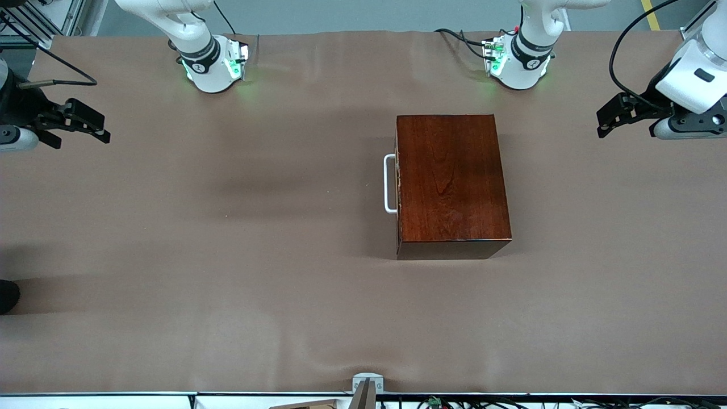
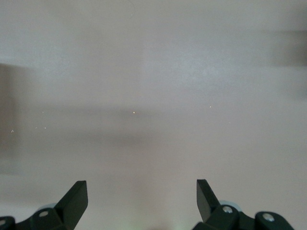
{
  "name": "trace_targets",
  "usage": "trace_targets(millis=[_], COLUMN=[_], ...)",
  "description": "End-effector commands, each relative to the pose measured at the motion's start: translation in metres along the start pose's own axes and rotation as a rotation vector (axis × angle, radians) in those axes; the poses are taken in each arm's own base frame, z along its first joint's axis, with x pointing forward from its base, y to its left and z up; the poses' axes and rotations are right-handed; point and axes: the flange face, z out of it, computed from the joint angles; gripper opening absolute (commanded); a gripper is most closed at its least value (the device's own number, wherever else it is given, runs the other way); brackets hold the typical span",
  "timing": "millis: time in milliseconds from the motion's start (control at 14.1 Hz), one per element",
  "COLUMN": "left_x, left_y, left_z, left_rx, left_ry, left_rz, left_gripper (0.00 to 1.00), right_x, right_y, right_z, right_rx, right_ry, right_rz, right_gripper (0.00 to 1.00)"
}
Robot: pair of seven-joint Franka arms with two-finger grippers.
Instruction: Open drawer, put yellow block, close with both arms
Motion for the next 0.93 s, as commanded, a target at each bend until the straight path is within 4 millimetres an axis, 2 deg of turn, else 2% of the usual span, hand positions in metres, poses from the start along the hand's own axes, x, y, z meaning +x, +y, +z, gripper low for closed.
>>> trace_targets(millis=[0, 285, 854], left_x=[-0.002, 0.000, 0.001], left_y=[0.000, 0.000, 0.000], left_z=[-0.004, -0.015, -0.013], left_rx=[0.015, 0.012, 0.012], left_ry=[-0.018, 0.000, -0.027], left_rz=[0.017, 0.015, 0.006], left_gripper=[1.00, 1.00, 1.00], right_x=[0.002, 0.002, 0.002], right_y=[0.003, 0.003, 0.004], right_z=[-0.003, -0.002, -0.002], right_rx=[-0.019, -0.019, -0.019], right_ry=[0.001, -0.002, -0.002], right_rz=[0.005, 0.005, 0.007], right_gripper=[1.00, 1.00, 1.00])
